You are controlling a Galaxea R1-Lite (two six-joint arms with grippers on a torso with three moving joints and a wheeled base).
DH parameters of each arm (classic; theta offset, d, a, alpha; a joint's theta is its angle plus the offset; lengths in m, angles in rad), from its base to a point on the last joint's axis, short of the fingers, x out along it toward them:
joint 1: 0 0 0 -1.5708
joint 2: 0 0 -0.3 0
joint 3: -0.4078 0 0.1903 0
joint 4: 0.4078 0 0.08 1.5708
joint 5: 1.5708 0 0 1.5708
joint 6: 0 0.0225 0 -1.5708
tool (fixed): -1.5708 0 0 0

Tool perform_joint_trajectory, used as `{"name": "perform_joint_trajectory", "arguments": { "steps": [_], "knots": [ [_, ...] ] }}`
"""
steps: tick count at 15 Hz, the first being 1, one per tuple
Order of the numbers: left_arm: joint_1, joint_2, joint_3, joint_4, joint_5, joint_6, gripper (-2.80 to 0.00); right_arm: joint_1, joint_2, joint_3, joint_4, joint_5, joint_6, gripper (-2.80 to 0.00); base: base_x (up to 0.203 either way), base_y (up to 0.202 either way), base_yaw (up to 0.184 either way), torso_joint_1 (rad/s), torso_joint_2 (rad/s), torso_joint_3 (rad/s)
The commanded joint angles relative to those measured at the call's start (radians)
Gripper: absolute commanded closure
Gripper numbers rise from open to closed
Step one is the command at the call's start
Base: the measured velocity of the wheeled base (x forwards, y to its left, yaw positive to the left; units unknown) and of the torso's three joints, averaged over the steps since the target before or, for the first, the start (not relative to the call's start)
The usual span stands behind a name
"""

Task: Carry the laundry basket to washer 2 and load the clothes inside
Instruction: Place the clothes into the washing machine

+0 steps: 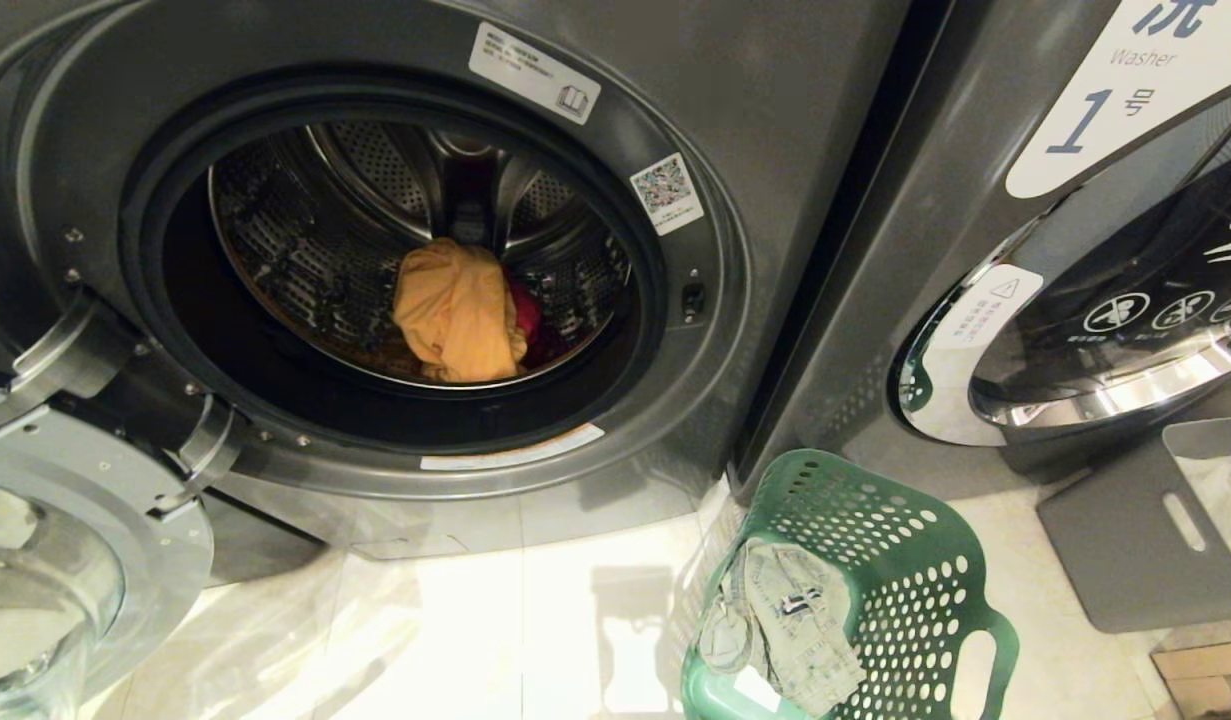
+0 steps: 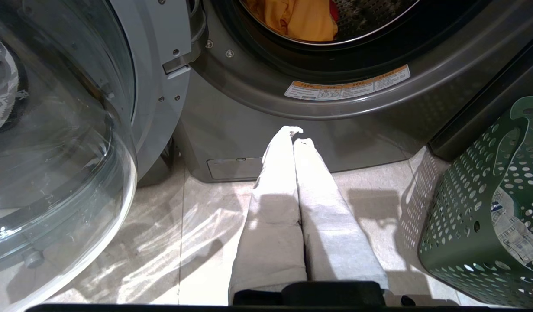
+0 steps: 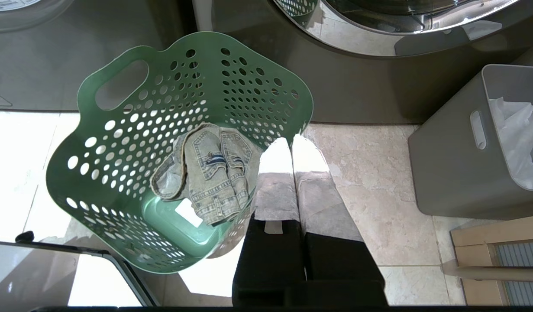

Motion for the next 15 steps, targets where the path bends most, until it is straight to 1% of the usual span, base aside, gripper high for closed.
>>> {"name": "perform_joint_trajectory", "arguments": {
  "steps": [1,15],
  "knots": [
    [0.000,0.000,0.040,-0.001,0.001,0.000,0.00,0.000,0.000,0.000,0.000,0.001,-0.001,0.00,0.000,0.000,0.000,0.000,0.00,0.000],
    [0.000,0.000,0.040,-0.001,0.001,-0.002,0.00,0.000,0.000,0.000,0.000,0.001,0.002,0.00,0.000,0.000,0.000,0.000,0.00,0.000]
  ]
}}
